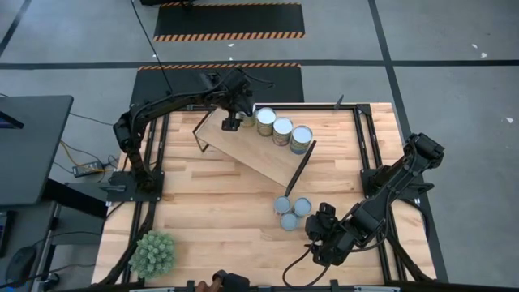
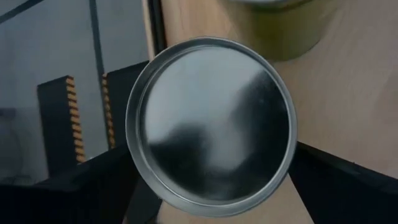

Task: Pick and place cans onto a shelf
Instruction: Put the canned carrots on the shelf, then put the canned mixed vegetables on the shelf

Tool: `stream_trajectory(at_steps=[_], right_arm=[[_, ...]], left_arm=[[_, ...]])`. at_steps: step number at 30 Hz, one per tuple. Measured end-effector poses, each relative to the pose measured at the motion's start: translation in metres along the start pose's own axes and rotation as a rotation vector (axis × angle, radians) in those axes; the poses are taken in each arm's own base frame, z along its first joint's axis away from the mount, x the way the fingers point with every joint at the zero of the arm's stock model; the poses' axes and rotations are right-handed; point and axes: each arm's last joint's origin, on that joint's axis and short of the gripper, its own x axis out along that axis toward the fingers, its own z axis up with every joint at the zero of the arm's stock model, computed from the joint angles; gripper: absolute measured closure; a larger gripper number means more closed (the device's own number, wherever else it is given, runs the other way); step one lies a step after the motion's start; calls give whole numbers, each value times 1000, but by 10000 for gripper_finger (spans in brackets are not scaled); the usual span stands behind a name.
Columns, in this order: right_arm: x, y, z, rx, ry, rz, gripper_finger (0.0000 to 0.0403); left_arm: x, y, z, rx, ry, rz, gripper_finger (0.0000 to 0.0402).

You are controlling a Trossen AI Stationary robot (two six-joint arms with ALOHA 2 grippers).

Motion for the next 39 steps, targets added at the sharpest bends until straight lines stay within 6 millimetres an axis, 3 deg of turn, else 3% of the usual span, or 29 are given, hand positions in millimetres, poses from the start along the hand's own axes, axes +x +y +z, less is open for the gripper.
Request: stream_trajectory(at_steps=[18,39], right_arm=[[0,1,0,3,-3,6,94],[-1,0,1,-16,0,16,94]], left_arm=[[-1,-6,9,2,-65,-26,14],[-3,-8,-1,-57,126,58,14]])
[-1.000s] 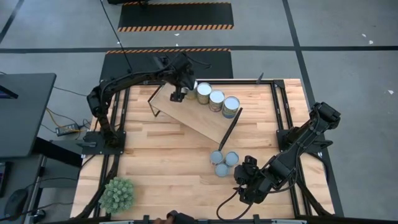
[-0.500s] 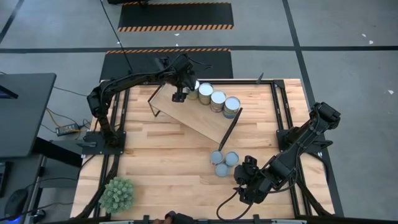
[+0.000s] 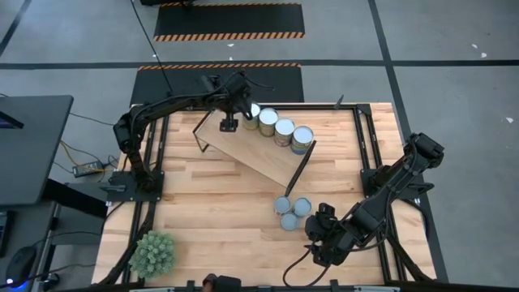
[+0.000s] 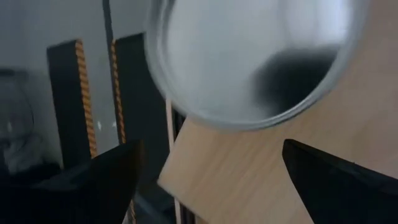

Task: Pick and place cans onto a shelf
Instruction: Put the canned mixed vegetables on the shelf

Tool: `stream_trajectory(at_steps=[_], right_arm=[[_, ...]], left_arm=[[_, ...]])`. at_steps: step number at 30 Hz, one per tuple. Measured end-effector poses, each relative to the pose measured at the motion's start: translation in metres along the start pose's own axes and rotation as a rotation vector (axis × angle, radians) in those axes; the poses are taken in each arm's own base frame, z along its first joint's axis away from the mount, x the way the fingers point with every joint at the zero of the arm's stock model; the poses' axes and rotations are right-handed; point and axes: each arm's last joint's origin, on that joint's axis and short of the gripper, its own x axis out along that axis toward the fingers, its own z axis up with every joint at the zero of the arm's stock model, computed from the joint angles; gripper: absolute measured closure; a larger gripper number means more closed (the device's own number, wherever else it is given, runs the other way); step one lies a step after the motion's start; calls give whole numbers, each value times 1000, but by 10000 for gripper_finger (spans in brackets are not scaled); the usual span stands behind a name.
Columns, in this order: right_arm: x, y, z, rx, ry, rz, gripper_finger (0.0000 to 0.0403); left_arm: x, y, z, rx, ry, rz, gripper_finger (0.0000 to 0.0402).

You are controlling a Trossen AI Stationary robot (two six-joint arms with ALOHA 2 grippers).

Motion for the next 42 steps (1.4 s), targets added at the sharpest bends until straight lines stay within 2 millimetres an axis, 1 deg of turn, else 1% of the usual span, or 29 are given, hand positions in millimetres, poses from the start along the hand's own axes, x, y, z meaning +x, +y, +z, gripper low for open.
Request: stream_trajectory(at_steps=[3,6,10,14,16,18,23,29,37,42], right_arm=[[-12,-6,4,8,-11,5,94],[-25,-17,8,18,-12,-9,94],[-42,-32,12,50,-11,-37,94],[-49,-42,13,49,1,-67,94],[-52,-46,13,43,-8,-94,94],[-53,-50,13,32,-14,-118,94],[-58,-58,15,30,-12,-151,94],[-61,-61,14,32,-9,-157,94],[-62,-63,12,69,6,-186,94],[-59,-63,7,94,10,-194,94]], left_arm=[[-5,-1,-2,-74,14,11,15],[-16,-1,-5,-161,-1,26,15],[-41,-3,-8,-277,-75,22,15],[-64,-11,-7,-327,-178,-52,15],[-69,-17,-4,-329,-205,-83,15],[-70,-22,-2,-341,-214,-133,15],[-69,-35,-1,-389,-171,-246,15],[-77,-57,10,-385,-194,-370,15],[-93,-91,27,-320,-235,-391,18],[-107,-117,39,-257,-291,-399,41]])
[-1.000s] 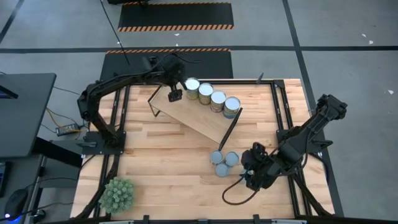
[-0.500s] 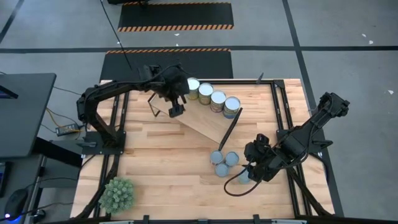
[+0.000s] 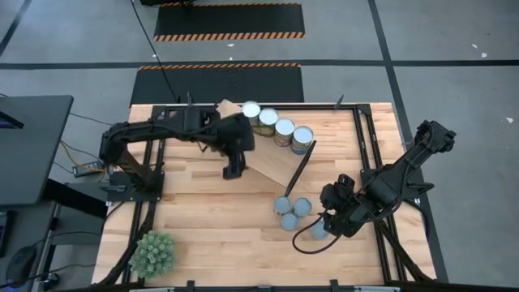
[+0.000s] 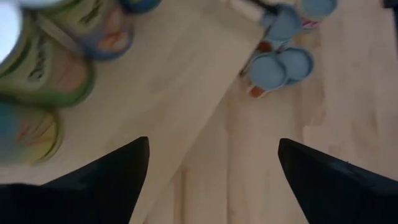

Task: Pick and place cans onto a shelf
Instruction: Put the canned mixed vegetables on the shelf

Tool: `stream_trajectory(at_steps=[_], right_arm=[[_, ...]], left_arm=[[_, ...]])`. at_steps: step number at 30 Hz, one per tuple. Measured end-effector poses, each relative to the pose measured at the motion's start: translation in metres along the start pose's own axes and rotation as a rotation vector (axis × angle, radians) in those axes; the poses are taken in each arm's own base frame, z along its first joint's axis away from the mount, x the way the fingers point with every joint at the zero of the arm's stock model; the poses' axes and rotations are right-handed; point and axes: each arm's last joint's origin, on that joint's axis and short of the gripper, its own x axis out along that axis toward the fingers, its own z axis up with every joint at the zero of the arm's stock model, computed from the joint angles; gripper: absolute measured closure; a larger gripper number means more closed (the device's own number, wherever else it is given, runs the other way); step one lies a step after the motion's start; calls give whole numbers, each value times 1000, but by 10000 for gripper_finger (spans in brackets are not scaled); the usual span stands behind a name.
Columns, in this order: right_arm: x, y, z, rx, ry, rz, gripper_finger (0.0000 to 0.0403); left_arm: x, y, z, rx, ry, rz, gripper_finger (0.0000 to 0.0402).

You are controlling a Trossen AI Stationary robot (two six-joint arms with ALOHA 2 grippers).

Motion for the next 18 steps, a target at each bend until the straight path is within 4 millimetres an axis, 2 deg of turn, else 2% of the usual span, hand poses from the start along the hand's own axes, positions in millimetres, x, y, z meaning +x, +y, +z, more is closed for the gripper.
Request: stream_trajectory(at_steps=[6,12,18], right_arm=[[8,1,-7,45,3,7,94],[9,3,-5,16,9,37,94],[10,4,-2,29,8,58,91]], left_arm=[[-1,-36,4,65,-43,49,76],[-2,-58,3,123,-61,53,103],[12,-78,-6,160,-104,38,130]])
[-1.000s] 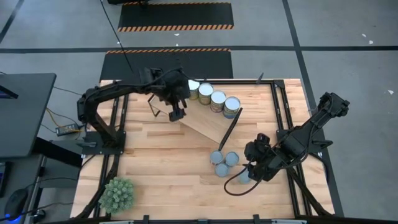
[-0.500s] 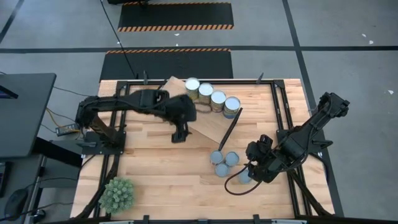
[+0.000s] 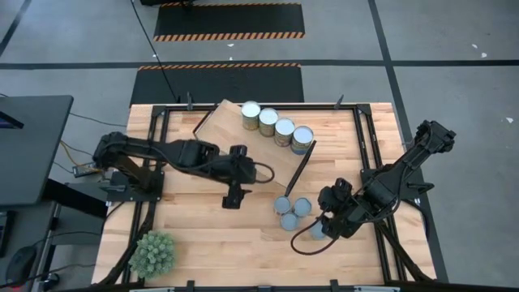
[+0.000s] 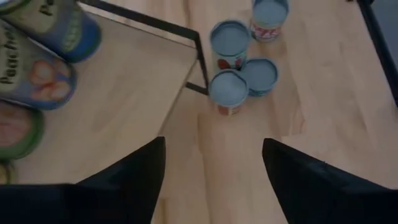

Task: Pick and place cans onto a shelf
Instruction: Put the canned mixed vegetables on the shelf

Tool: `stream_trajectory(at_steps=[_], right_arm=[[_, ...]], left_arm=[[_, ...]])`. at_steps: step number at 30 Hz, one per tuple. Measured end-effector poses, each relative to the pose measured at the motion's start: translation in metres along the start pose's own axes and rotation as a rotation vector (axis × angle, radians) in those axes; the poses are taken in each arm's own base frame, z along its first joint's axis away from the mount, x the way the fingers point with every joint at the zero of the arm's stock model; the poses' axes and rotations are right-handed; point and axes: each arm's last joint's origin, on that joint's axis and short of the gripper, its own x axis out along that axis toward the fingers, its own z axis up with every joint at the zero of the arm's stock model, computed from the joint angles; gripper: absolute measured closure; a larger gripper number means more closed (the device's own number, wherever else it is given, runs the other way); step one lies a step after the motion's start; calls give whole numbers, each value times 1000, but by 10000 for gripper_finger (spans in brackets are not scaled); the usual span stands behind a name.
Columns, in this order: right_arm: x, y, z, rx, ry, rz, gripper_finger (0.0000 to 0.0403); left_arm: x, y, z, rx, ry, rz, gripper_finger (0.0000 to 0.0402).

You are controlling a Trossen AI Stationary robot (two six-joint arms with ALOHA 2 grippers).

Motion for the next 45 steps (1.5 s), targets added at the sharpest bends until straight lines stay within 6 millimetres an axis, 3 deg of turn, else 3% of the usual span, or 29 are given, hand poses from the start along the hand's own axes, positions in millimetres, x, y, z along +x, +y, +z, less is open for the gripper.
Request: stream_trajectory(at_steps=[6,14,24,36,45], right_arm=[[0,2,1,9,-6,13,75],[0,1,1,7,-13,8,32],[2,4,2,24,-24,20,16],[39,22,9,38,58,-32,21],[29,16,8,73,57,-101,21]], left_arm=[[15,-17,-19,-13,34,-23,156],[9,-27,-36,-50,-27,-3,187],[-14,-20,-73,-147,-138,-9,212],[-26,-13,-125,-299,-226,-14,221],[-30,-7,-152,-415,-310,11,221]])
